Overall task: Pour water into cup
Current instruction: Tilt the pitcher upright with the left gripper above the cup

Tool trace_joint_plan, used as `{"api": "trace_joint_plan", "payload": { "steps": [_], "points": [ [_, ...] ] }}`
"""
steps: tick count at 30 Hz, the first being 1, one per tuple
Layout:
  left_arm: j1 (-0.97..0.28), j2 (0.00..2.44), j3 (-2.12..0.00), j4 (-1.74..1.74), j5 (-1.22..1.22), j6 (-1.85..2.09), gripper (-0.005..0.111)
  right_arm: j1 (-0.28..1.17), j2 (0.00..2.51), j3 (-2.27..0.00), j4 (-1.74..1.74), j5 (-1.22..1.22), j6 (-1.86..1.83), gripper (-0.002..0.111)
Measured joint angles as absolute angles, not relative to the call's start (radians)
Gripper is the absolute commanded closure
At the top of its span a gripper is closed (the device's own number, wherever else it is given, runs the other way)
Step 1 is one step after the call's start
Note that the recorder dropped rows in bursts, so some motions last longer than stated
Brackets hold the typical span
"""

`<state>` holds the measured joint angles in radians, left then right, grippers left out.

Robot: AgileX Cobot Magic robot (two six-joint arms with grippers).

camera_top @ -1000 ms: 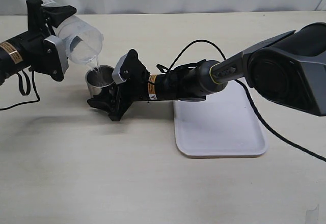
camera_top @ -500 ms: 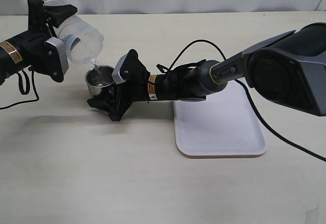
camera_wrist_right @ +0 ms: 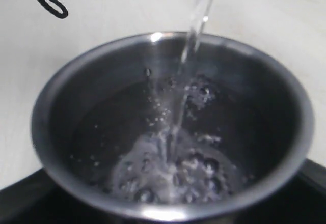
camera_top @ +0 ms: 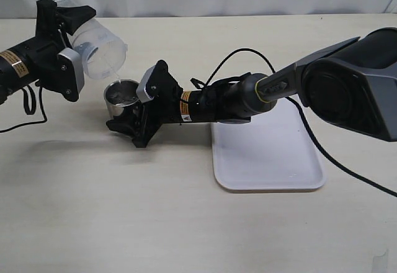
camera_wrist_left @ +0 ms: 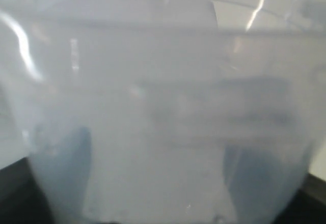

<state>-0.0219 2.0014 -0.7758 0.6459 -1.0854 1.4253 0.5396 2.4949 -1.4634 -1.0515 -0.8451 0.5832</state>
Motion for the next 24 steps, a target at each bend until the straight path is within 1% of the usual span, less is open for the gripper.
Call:
{"api": "trace_joint_plan", "payload": {
  "steps": [24],
  "points": [
    [-0.022, 2.001, -0.776, 0.643, -1.092, 1.495, 0.107, 0.540, 2.495, -1.463, -1.051, -0.845, 0.583, 0.104]
  ]
}}
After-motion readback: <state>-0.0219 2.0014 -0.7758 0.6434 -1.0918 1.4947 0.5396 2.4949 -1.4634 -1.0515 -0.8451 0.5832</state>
